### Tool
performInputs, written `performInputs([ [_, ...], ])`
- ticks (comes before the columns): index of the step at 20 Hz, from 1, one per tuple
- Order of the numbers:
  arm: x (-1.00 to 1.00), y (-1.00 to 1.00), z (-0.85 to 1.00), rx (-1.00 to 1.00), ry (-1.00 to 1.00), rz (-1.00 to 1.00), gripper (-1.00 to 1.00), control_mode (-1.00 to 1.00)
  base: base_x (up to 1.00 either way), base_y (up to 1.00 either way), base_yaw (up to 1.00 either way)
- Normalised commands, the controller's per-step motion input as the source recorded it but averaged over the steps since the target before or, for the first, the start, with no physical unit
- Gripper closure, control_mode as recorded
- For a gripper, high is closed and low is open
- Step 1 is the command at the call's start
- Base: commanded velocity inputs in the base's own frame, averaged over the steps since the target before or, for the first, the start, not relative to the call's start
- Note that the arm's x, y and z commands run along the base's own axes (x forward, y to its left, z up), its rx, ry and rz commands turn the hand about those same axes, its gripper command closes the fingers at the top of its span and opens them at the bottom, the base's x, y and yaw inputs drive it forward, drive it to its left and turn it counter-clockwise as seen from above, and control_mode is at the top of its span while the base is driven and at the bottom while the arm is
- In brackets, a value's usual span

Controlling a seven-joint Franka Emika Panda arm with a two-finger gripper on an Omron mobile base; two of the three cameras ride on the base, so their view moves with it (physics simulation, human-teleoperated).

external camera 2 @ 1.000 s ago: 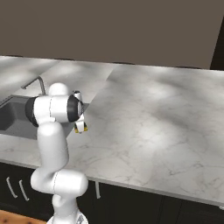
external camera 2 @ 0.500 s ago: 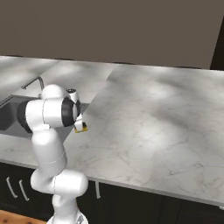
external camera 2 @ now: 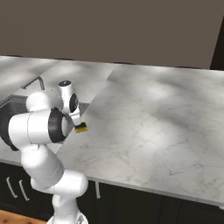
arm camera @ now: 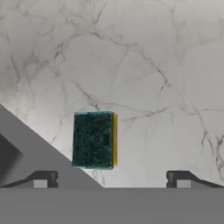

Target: Restock the sink supplies by placing the sponge and soap dispenser on the counter and next to the sink. Make sure the soap dispenser is upright.

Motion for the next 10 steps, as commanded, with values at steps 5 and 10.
performInputs([
  [5,-0.94,-0.58,0.26,0.06,-0.16,-0.05,-1.0,-1.0,0.0,0.0,0.0],
  [10,-1.0,-0.82,0.11,0.12,-0.11,-0.09,-1.0,-1.0,0.0,0.0,0.0],
])
